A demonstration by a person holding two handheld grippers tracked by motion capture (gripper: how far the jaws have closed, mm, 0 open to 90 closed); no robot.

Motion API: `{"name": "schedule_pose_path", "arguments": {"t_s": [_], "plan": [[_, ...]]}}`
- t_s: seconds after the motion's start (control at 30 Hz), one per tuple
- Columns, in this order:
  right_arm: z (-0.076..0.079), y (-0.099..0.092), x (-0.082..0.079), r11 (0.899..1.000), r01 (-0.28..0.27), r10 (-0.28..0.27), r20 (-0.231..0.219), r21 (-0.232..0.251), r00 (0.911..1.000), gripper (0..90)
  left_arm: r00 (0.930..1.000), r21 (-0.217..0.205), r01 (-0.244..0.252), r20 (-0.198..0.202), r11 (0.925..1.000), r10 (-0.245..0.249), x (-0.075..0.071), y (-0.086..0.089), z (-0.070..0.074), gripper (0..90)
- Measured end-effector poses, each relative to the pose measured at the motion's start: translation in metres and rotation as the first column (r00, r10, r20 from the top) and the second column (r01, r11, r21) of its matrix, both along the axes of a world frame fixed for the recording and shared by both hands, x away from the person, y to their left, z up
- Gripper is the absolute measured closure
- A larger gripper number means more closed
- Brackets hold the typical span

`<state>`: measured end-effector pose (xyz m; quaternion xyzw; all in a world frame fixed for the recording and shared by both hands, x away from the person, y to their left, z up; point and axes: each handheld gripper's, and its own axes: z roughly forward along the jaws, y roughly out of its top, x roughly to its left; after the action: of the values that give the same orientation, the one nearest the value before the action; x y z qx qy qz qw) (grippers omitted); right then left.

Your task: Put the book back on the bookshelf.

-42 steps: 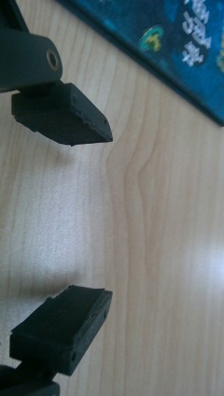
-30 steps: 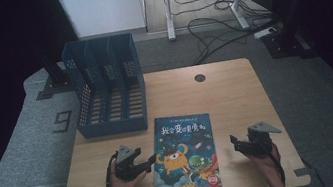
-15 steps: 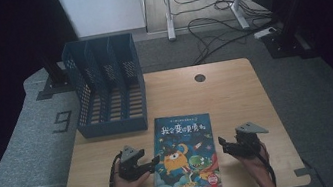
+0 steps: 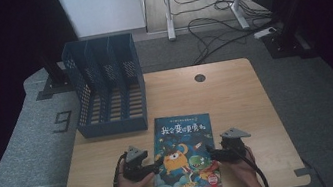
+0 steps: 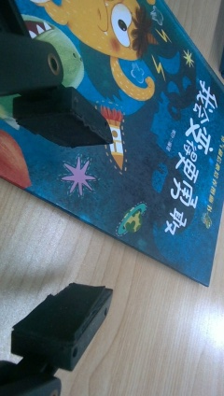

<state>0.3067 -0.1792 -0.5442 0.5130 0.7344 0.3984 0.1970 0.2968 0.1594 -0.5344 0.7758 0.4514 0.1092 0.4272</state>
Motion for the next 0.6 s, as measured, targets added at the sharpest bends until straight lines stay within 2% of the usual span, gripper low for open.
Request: {"name": "schedule_pose_path", "arguments": {"t_s": [0.17,0.4,0.6], "plan": [[0.000,0.003,-0.002,1.000,-0.008,0.008,0.001,0.009,1.0000,20.7,1.0000,0.011,0.006,-0.005,0.9999,-0.006,-0.001,-0.005,-0.001,24.7],[-0.008,0.019,-0.003,0.999,-0.035,0.035,-0.027,-0.020,0.9990,19.3,0.9990,0.025,0.020,-0.042,0.9995,-0.019,0.000,-0.013,-0.006,21.3],[-0.009,0.022,-0.003,0.999,-0.040,0.040,-0.036,-0.007,0.9986,19.6,0.9983,0.037,0.032,-0.051,0.9988,-0.030,0.000,-0.019,-0.009,19.8]]}}
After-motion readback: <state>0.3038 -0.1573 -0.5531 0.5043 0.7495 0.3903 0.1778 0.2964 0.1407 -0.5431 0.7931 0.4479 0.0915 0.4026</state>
